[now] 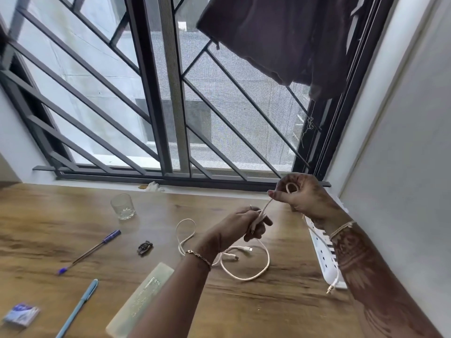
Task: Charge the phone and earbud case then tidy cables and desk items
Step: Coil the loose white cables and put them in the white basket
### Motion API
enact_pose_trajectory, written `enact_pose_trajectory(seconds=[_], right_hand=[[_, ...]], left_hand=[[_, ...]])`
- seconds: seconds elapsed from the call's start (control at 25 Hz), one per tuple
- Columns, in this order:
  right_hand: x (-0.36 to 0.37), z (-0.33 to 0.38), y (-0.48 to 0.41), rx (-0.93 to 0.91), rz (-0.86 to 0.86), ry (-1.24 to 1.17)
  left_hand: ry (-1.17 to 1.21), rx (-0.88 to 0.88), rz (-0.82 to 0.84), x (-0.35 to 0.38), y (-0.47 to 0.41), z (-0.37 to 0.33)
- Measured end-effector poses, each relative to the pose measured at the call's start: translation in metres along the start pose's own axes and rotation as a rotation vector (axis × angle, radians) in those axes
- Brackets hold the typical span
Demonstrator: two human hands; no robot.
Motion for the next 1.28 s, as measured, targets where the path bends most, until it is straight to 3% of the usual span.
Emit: enact_pose_trajectory(seconds=[0.2, 0.4, 0.56, 0.88, 1.04, 1.28], right_hand=[[0.001, -0.006, -0.012, -0.006, -0.085, -0.017], [0.020, -0.033, -0.017, 0.157, 0.041, -0.004], [0.036, -0.039, -0.012, 0.155, 0.120, -0.002], [0.056, -0.045, 0.000, 0.212, 0.271, -0.160], [0.066, -0.047, 0.013, 0.169, 0.434, -0.026], [0.083, -0.033, 0.041, 0.083, 0.539, 0.195]], left_hand=[[0.232, -0.025, 0.080, 0.010, 0.006, -0.005], [0.593, -0.051, 0.055, 0.005, 0.006, -0.001], [0.833, 0.014, 0.013, -0.004, 0.005, -0.003], [1.075, 0.021, -0.199, -0.020, 0.001, 0.001], [1.072, 0.068, -0.284, -0.034, -0.007, -0.003], [1.080, 0.173, -0.406, -0.048, -0.020, -0.003]])
Point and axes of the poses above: each hand's wrist, its own y-axis away from the middle knuckle, its own x-axis out of the palm, z = x × y, the point moved 8 cm from there along -y, towards the middle knuckle
